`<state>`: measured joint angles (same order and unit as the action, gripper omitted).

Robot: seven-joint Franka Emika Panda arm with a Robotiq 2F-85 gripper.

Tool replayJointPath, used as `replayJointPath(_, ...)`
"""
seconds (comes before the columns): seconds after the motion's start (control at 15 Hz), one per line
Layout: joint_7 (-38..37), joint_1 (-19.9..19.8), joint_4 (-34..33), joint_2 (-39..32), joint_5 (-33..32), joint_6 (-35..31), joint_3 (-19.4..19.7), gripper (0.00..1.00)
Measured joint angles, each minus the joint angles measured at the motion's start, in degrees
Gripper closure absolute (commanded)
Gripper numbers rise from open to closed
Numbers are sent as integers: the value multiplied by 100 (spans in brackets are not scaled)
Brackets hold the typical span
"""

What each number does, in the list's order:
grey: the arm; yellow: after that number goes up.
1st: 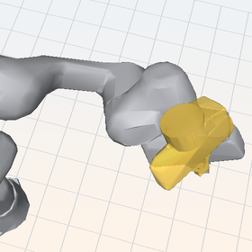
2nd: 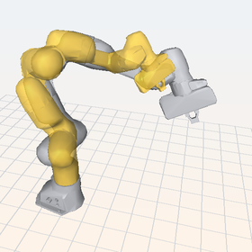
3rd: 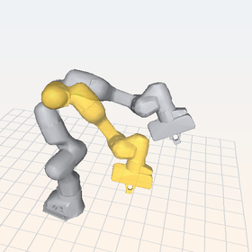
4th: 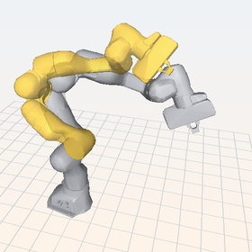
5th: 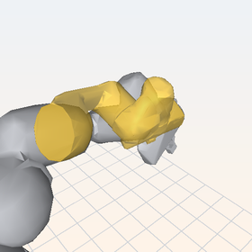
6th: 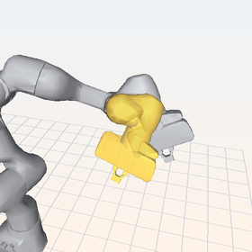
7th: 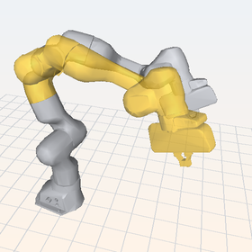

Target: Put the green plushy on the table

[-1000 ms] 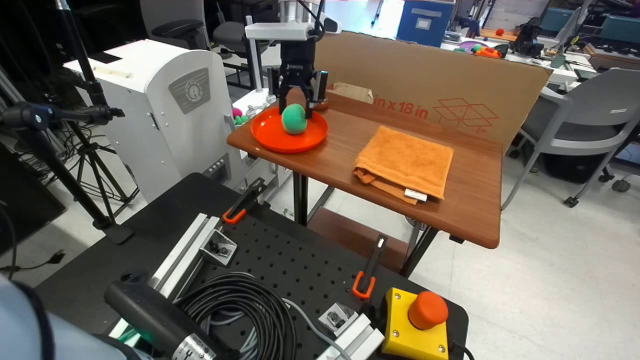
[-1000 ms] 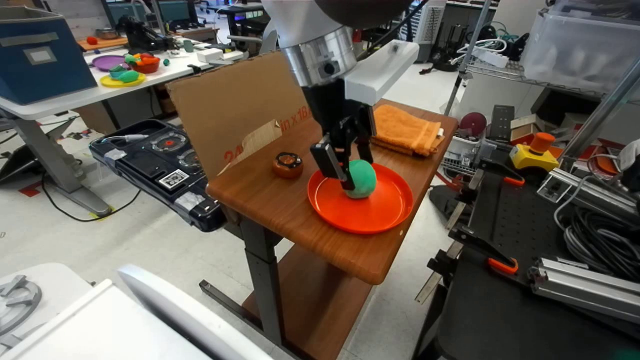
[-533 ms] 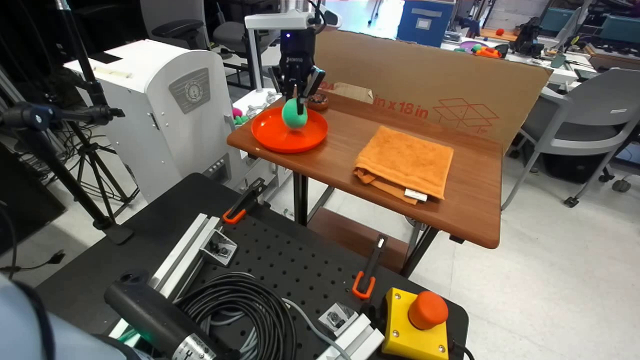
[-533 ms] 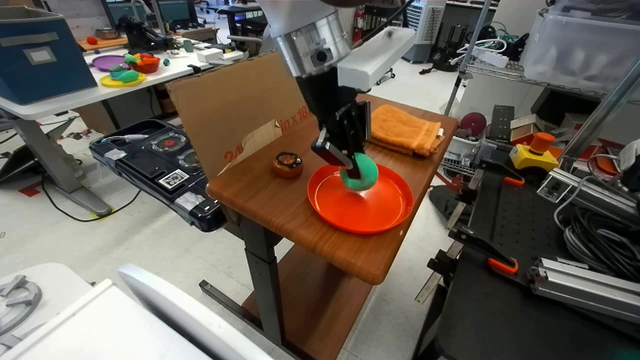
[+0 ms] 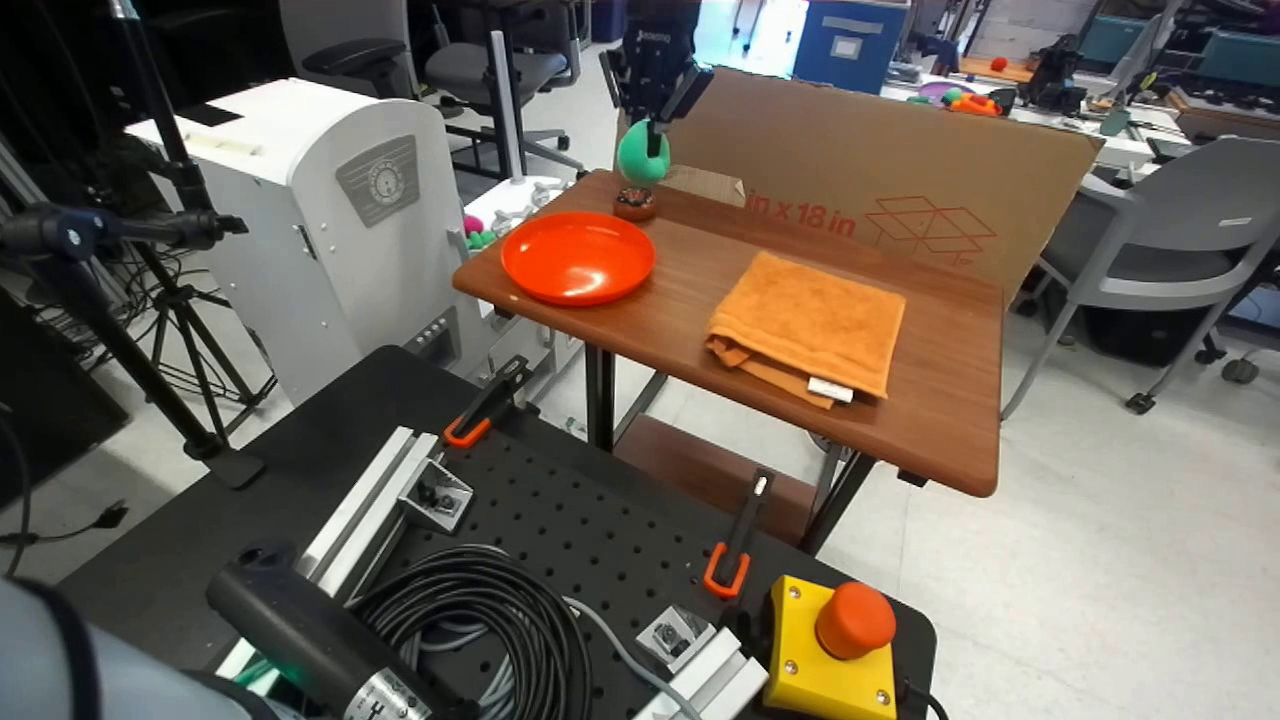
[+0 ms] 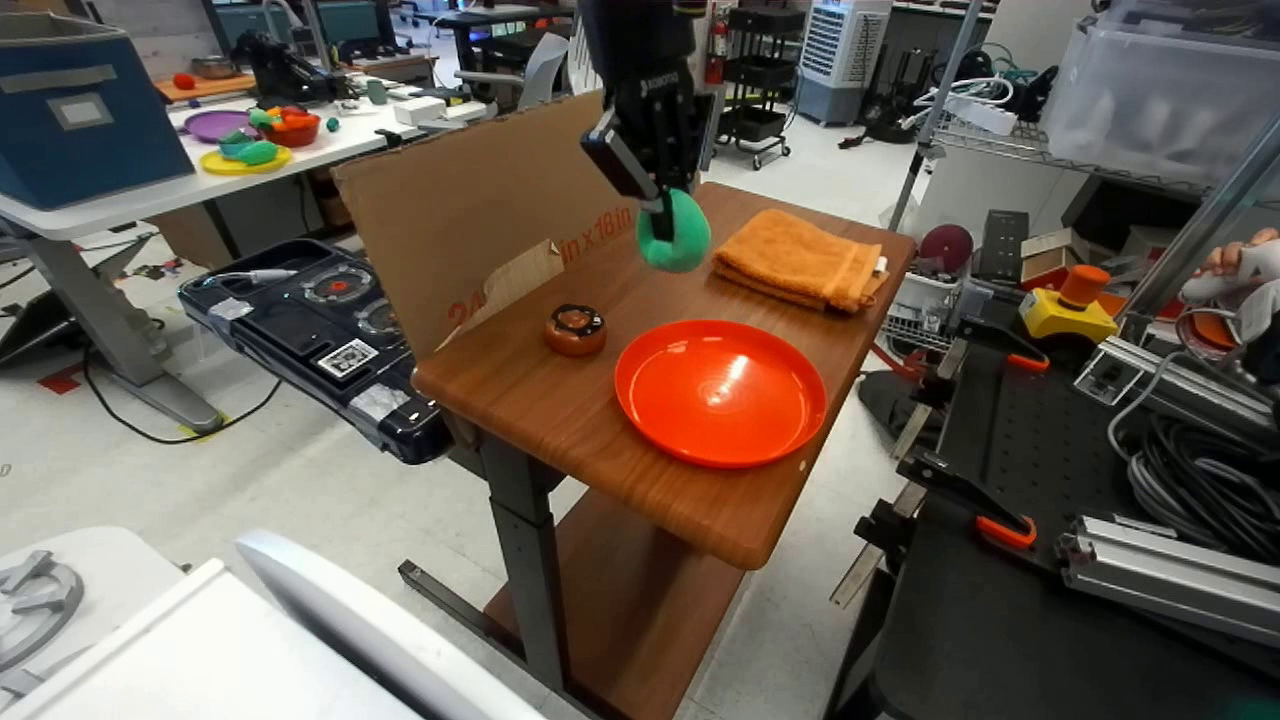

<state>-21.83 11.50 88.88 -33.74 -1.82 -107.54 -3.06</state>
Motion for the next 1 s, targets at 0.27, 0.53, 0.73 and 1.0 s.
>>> replayJointPath(0.27, -101, -247, -631, -393, 99, 66, 163, 95)
replayJointPath(0.53, -366, -352, -1287, -1024, 146, 209, 293, 95)
replayJointPath(0.73, -548, -391, -1796, -1549, 221, 468, 331, 95)
replayJointPath(1.0, -730, -372, -2440, -2161, 269, 763, 331, 42)
